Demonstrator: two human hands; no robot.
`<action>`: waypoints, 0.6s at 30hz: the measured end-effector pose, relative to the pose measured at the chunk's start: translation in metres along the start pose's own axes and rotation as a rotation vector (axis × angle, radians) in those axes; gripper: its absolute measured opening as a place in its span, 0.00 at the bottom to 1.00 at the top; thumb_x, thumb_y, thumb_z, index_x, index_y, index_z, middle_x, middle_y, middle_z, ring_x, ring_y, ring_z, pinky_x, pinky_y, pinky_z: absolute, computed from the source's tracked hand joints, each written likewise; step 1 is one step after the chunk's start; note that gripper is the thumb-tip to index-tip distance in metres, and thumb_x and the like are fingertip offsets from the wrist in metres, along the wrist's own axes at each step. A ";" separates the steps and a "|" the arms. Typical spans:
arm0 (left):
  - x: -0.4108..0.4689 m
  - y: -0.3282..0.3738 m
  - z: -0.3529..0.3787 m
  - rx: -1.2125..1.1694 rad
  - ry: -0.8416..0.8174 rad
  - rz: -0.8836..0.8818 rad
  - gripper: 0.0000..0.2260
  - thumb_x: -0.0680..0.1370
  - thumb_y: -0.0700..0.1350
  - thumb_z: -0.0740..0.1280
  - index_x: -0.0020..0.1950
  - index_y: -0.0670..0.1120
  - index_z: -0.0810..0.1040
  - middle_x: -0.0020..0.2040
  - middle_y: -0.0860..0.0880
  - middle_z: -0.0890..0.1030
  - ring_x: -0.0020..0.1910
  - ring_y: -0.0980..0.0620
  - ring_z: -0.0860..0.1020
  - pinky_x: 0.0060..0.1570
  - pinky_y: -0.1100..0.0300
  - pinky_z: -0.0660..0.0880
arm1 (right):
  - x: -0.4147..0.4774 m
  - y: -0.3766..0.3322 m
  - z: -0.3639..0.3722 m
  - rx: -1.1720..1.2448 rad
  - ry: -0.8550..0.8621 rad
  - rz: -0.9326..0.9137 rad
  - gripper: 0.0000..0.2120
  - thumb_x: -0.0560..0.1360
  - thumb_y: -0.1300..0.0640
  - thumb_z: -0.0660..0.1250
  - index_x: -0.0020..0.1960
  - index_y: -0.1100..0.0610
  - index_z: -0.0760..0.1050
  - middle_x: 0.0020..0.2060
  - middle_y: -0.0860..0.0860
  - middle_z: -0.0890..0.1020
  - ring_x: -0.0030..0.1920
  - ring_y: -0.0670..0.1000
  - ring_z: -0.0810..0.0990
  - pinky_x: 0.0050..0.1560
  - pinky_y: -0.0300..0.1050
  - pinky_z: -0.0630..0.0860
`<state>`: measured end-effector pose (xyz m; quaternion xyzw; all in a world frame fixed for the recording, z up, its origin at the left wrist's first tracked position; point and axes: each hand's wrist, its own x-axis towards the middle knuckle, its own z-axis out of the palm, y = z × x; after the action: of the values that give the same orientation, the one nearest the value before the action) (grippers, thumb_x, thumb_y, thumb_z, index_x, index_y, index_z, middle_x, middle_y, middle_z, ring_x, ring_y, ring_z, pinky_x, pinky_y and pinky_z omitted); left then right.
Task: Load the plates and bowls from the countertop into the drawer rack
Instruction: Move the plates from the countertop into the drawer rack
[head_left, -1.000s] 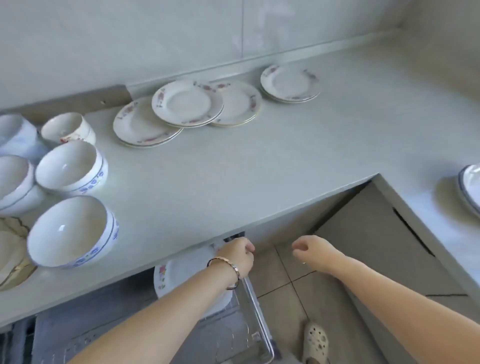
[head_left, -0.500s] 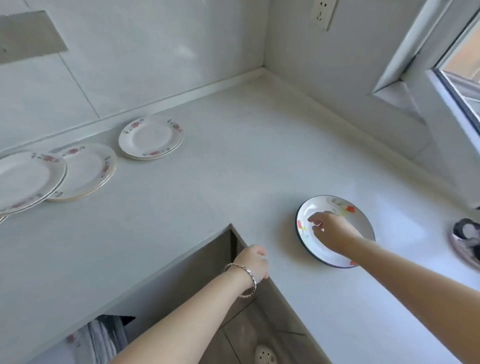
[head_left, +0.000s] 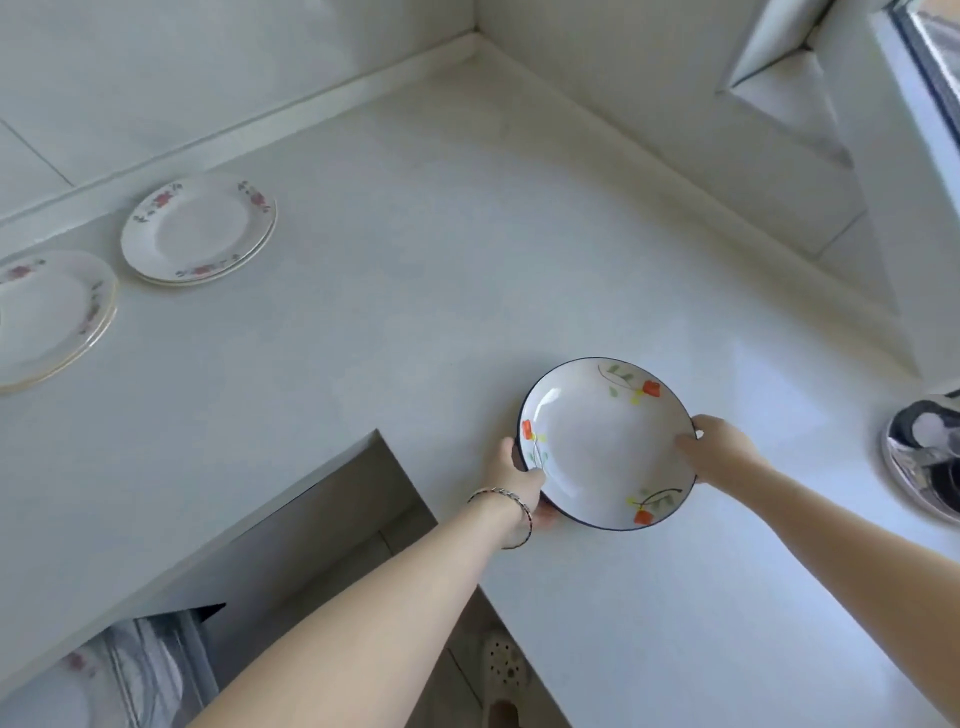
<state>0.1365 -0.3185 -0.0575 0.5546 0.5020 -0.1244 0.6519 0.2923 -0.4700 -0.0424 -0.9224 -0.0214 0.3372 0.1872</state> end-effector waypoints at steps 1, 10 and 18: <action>0.000 -0.001 -0.001 -0.009 -0.019 0.010 0.11 0.72 0.37 0.59 0.42 0.55 0.69 0.55 0.44 0.79 0.56 0.37 0.79 0.57 0.41 0.76 | -0.002 0.000 0.000 0.013 0.002 -0.010 0.14 0.75 0.63 0.56 0.56 0.60 0.74 0.45 0.60 0.81 0.41 0.60 0.81 0.36 0.41 0.72; -0.055 -0.039 -0.081 -0.172 0.071 0.024 0.25 0.76 0.36 0.60 0.71 0.52 0.62 0.59 0.43 0.78 0.42 0.41 0.81 0.46 0.49 0.81 | -0.064 -0.038 0.039 0.013 -0.055 -0.276 0.10 0.76 0.62 0.57 0.45 0.60 0.77 0.33 0.59 0.77 0.36 0.59 0.80 0.33 0.42 0.66; -0.152 -0.145 -0.242 -0.252 0.307 0.078 0.21 0.76 0.37 0.59 0.68 0.51 0.66 0.41 0.46 0.81 0.40 0.42 0.81 0.41 0.54 0.83 | -0.198 -0.124 0.156 0.040 -0.233 -0.540 0.10 0.77 0.61 0.60 0.43 0.52 0.78 0.35 0.58 0.83 0.34 0.57 0.79 0.40 0.45 0.75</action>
<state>-0.1633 -0.2241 0.0053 0.5003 0.5851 0.0509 0.6362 0.0517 -0.3363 0.0139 -0.8345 -0.2807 0.3793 0.2844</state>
